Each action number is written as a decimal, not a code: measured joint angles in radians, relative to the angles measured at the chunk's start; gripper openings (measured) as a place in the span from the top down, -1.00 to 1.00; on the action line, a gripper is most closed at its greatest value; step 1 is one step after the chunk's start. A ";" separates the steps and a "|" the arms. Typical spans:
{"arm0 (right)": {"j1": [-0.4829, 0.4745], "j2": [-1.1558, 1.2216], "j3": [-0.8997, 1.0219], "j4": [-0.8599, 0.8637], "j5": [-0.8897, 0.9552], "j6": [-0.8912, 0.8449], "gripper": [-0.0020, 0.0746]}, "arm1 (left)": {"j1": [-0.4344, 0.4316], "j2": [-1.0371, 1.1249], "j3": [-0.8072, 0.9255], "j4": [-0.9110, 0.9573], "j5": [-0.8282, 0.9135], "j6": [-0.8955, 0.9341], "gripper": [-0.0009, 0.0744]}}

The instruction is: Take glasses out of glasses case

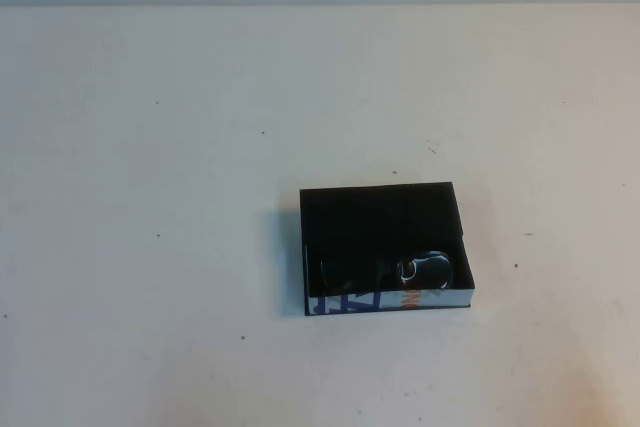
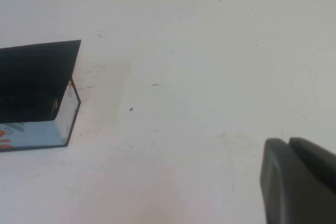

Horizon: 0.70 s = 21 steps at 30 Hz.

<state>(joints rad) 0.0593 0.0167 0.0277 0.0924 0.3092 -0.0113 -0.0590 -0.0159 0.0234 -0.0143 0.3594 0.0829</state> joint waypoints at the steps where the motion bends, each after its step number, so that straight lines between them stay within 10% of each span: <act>1: 0.000 0.000 0.000 0.000 0.000 0.000 0.99 | 0.000 0.000 0.000 0.000 0.000 0.000 0.99; 21: 0.000 0.000 0.000 0.013 0.000 0.000 0.99 | 0.000 0.000 0.000 0.000 0.000 0.000 0.99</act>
<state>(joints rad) 0.0593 0.0167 0.0277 0.1057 0.3092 -0.0113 -0.0590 -0.0159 0.0234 -0.0143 0.3594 0.0829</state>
